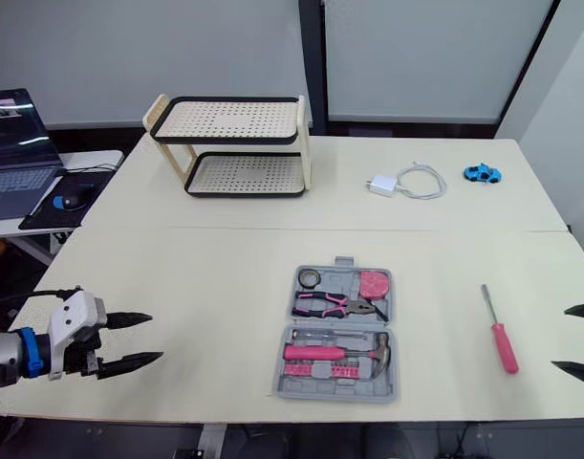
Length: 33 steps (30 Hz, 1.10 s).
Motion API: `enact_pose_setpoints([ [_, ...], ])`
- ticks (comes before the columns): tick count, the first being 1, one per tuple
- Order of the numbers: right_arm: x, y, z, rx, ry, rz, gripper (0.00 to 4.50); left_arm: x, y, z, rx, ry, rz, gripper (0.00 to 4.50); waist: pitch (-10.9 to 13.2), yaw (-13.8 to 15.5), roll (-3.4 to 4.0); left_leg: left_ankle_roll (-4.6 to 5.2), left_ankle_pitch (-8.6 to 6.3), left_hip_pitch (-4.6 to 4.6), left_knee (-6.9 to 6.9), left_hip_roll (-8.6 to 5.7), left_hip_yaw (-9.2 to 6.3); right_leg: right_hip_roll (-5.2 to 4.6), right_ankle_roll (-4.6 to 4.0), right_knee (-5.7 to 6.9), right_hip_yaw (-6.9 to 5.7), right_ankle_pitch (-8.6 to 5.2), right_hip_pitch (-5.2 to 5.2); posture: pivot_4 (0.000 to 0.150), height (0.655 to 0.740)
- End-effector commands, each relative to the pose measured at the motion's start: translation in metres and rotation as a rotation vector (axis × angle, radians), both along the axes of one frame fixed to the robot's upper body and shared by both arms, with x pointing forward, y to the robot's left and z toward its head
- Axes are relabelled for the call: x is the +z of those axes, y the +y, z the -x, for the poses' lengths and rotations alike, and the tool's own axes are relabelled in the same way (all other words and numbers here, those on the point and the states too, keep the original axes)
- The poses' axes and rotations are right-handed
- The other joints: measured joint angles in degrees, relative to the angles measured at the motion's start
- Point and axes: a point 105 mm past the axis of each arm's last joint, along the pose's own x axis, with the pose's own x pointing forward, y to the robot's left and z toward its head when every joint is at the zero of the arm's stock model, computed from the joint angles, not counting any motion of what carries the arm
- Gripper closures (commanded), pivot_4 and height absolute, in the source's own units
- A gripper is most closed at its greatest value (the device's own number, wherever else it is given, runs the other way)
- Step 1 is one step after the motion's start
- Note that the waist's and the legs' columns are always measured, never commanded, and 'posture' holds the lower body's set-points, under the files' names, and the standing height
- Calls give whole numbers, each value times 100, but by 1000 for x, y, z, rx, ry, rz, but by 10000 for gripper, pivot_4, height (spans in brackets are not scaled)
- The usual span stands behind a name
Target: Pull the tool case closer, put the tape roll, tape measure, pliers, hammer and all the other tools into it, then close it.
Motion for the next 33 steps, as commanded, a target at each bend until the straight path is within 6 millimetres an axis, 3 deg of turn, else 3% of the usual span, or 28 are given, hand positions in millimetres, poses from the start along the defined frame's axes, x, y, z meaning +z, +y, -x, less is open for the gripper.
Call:
enact_pose_setpoints([
  [1,8,-10,-5,21,-11,56,0,13,14,2,4,-38,-50,415,2,-11,0,0,0,0,0,1,1,1,0,0,-1,0,-1,1500,7400],
  [15,10,-24,-11,17,8,89,0,36,-4,-13,12,-89,-58,415,8,-18,7,0,0,-1,-1,1,4,2,0,0,1,0,-3,1500,7400],
  [33,12,-25,-6,-59,-77,44,0,27,-7,-7,5,-99,-33,415,11,-9,10,0,-1,-3,-1,1,5,1,0,0,2,0,-3,1500,7400],
])
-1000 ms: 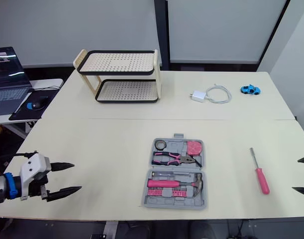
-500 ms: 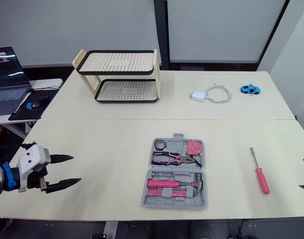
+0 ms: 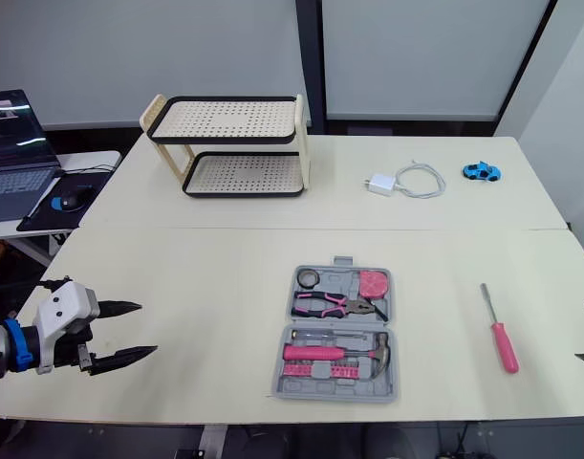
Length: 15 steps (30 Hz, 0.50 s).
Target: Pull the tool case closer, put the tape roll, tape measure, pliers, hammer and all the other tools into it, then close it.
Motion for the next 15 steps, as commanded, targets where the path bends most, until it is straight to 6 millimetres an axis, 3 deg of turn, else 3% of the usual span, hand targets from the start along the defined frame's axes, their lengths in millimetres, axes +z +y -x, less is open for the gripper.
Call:
enact_pose_setpoints([
  [1,11,1,1,-23,-65,-16,0,9,-2,-2,-22,-59,22,415,0,1,0,0,0,0,0,0,0,0,0,0,0,0,0,1500,7400],
  [15,14,21,6,-107,-128,-104,0,9,-30,1,-200,-163,127,415,-1,1,1,0,0,0,0,0,0,0,0,0,1,0,1,1500,7400],
])
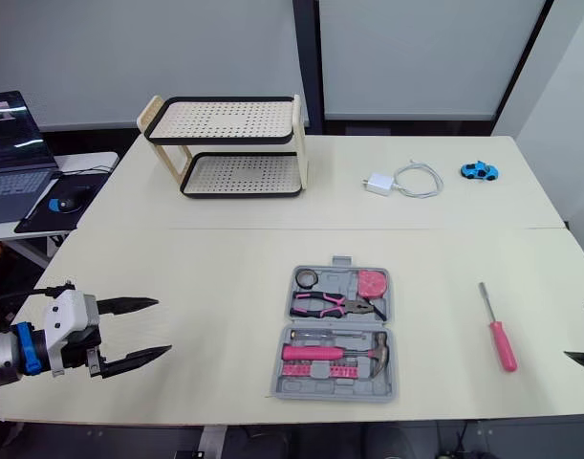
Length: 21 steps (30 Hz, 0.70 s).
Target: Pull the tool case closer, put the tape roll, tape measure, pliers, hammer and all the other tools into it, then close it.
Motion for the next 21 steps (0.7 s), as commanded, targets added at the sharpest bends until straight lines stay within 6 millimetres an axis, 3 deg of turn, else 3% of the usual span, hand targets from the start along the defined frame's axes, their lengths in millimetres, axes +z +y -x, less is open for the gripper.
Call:
enact_pose_setpoints([
  [1,13,4,0,-11,-55,2,0,4,-10,0,-63,-24,12,415,0,0,1,0,0,0,0,0,1,0,0,0,1,0,0,1500,7400],
  [15,17,23,-5,22,-65,-34,0,11,-51,-1,-231,-31,51,415,0,0,1,0,0,1,1,0,1,0,0,1,1,0,1,1500,7400],
  [21,9,33,-9,9,-24,-50,0,10,-60,0,-265,-40,66,415,0,0,0,0,0,0,1,0,-1,1,0,1,-1,0,1,1500,7400],
])
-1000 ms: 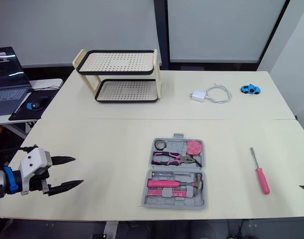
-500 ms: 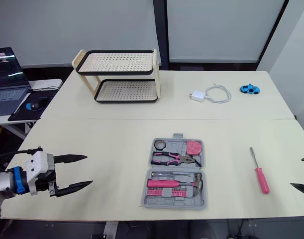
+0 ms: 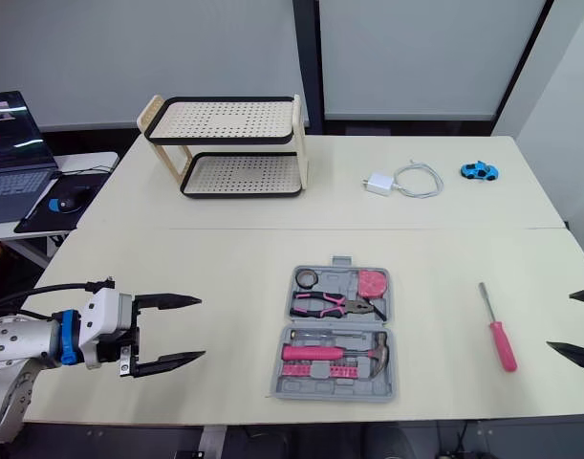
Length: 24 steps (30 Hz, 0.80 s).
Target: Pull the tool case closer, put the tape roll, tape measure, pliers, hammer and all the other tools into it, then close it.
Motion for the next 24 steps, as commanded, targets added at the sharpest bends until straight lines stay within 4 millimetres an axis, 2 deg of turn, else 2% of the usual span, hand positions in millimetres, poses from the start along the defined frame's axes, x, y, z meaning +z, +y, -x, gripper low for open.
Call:
enact_pose_setpoints([
  [1,-4,8,-3,-10,19,11,0,7,-9,0,-33,-32,25,415,0,0,0,0,0,0,1,0,0,0,0,0,0,0,0,1500,7400],
  [6,-22,15,-20,-169,44,-17,0,12,-27,4,-93,-17,63,415,0,-2,0,0,0,-1,2,-1,-3,0,0,3,0,0,-1,1500,7400],
  [11,-43,25,-34,-352,85,-102,0,26,-47,1,-141,-5,124,415,0,2,0,-1,1,-3,5,-2,-10,0,0,4,-3,0,-1,1500,7400],
  [15,-65,24,-46,-486,83,-123,0,33,-63,6,-215,36,143,415,-1,1,0,-1,1,-6,6,-5,-11,-1,0,3,-1,0,-2,1500,7400],
  [24,-97,25,-62,-623,82,-161,0,39,-89,5,-292,76,156,415,-2,-1,2,-1,1,-6,5,-7,-12,1,0,6,-3,0,-6,1500,7400],
])
